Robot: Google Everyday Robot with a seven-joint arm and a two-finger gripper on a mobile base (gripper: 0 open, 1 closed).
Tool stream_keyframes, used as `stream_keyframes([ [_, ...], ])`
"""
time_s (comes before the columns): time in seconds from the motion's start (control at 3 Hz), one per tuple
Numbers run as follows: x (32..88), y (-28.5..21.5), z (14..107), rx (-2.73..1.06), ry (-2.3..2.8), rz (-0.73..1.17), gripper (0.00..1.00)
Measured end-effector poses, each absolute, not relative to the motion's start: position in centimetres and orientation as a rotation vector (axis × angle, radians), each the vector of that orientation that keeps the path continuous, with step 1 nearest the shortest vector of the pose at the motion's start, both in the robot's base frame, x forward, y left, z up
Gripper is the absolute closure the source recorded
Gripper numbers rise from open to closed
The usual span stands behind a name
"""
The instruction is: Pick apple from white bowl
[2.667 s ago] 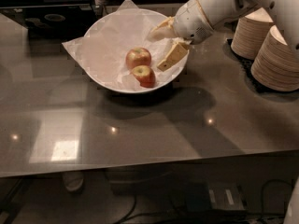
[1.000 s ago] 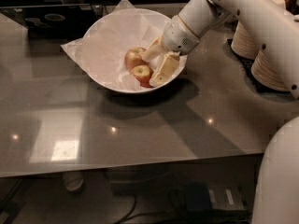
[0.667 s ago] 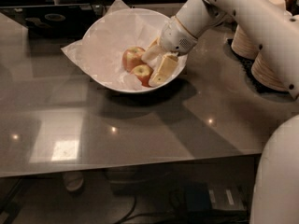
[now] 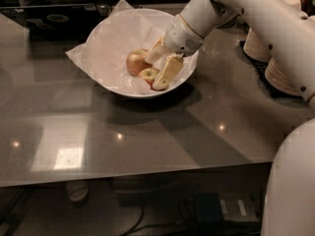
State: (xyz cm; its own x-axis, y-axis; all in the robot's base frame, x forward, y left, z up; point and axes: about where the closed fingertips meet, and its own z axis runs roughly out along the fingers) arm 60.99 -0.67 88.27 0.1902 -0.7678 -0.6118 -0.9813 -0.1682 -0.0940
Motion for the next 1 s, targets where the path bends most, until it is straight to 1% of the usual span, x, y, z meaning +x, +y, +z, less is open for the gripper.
stream_keyframes([
  [1.0,60.70,0.07,87.97,-2.013,1.611,0.629,0.35],
])
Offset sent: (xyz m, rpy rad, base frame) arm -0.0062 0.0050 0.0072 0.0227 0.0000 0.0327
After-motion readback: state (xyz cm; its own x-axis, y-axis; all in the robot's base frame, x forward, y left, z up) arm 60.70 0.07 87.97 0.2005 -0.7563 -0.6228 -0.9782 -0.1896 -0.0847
